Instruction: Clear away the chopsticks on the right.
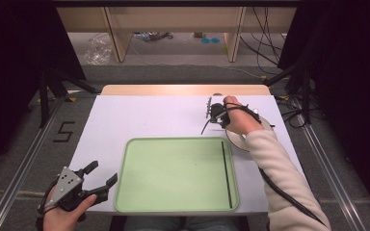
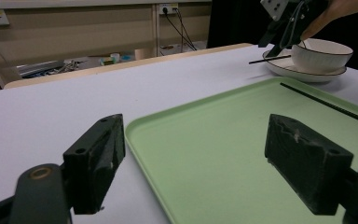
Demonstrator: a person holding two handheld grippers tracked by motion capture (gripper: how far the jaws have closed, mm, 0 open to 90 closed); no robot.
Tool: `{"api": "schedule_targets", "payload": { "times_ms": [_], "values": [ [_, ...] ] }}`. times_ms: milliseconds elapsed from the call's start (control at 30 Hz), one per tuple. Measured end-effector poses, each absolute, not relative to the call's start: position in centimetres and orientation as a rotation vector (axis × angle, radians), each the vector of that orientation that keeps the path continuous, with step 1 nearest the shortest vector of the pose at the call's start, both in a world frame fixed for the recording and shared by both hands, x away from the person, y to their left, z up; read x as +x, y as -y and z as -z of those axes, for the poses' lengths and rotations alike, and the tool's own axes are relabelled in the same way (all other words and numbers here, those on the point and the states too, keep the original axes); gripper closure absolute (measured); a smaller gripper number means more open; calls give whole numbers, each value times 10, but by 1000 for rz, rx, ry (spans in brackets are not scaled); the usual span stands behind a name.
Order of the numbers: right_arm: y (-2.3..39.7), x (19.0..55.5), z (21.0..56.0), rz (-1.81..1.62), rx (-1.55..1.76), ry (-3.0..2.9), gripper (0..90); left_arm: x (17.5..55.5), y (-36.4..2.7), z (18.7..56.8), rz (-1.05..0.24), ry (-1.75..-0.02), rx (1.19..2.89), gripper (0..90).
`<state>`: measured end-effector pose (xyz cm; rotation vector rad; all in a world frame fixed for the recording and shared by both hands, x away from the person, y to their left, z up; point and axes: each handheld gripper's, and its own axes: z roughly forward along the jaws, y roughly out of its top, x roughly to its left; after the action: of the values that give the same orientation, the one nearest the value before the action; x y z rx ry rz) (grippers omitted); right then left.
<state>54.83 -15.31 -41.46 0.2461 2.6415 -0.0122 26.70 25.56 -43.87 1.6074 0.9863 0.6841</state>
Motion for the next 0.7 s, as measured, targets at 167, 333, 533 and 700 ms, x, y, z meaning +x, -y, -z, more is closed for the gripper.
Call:
{"api": "schedule_targets", "payload": {
  "times_ms": [167, 333, 533, 700],
  "values": [
    [145, 555, 429, 42, 230, -2671, 643, 267, -256, 439, -685, -985, 1608, 202],
    [145, 561, 439, 69, 224, -2681, 684, 267, -256, 439, -684, -985, 1608, 202],
    [147, 565, 444, 85, 221, -2676, 793, 267, -256, 439, -683, -985, 1610, 202],
    [147, 563, 440, 67, 185, -2659, 877, 267, -256, 439, -683, -984, 1609, 201]
  ]
}}
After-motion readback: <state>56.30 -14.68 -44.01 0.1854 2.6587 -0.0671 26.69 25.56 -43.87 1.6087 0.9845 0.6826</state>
